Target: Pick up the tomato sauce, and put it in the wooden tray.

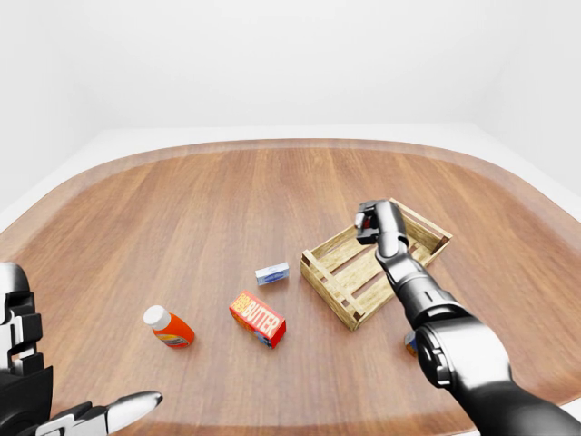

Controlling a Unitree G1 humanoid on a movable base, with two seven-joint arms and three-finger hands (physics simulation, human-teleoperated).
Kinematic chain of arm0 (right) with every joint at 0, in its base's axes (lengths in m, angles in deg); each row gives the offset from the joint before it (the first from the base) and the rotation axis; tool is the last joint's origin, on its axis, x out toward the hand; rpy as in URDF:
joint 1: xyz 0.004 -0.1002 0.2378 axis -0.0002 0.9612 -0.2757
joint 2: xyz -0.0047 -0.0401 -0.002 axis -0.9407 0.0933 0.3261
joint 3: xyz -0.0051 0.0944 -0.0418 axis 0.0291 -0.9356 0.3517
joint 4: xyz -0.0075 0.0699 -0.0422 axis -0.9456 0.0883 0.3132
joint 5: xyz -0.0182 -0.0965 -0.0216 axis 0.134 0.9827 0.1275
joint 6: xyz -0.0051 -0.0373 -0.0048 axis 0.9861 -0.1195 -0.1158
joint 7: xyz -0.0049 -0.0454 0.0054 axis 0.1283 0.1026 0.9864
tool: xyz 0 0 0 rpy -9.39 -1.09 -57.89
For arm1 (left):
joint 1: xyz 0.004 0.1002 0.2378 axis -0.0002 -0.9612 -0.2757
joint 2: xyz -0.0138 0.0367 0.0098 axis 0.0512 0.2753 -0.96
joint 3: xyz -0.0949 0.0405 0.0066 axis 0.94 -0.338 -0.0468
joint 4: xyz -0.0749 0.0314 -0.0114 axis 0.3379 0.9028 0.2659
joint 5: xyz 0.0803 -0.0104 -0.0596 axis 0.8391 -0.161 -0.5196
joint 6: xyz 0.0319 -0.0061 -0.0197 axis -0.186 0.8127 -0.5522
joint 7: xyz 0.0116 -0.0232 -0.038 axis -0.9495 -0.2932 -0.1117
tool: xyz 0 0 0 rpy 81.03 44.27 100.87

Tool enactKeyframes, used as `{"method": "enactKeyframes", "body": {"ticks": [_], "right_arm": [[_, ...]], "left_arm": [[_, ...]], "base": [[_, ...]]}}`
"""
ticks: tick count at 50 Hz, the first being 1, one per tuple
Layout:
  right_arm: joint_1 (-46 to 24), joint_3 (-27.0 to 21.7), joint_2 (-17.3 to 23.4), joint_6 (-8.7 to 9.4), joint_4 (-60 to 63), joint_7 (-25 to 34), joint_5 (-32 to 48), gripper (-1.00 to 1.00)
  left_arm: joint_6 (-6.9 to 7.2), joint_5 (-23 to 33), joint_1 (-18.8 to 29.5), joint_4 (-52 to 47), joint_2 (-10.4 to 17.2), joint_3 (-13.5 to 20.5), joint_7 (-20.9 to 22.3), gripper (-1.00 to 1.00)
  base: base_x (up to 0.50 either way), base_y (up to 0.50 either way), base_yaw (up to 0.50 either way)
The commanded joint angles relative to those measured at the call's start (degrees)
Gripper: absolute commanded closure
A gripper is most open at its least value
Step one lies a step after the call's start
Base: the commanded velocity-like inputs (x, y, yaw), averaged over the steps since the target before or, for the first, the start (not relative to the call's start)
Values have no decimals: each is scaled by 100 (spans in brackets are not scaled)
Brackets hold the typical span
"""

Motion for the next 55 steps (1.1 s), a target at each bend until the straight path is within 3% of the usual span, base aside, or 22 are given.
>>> {"method": "enactKeyframes", "body": {"ticks": [1,32,55], "right_arm": [[-122,-14,141,0,-246,-270,304,100],[284,101,288,0,-534,-442,1076,100],[353,285,441,0,-352,-25,1835,100]], "left_arm": [[0,-6,-3,-3,0,7,0,-100],[0,29,3,-13,0,-32,-35,-100],[0,64,25,20,0,-58,-55,-99]], "base": [[0,0,0],[0,0,0],[0,0,0]]}}
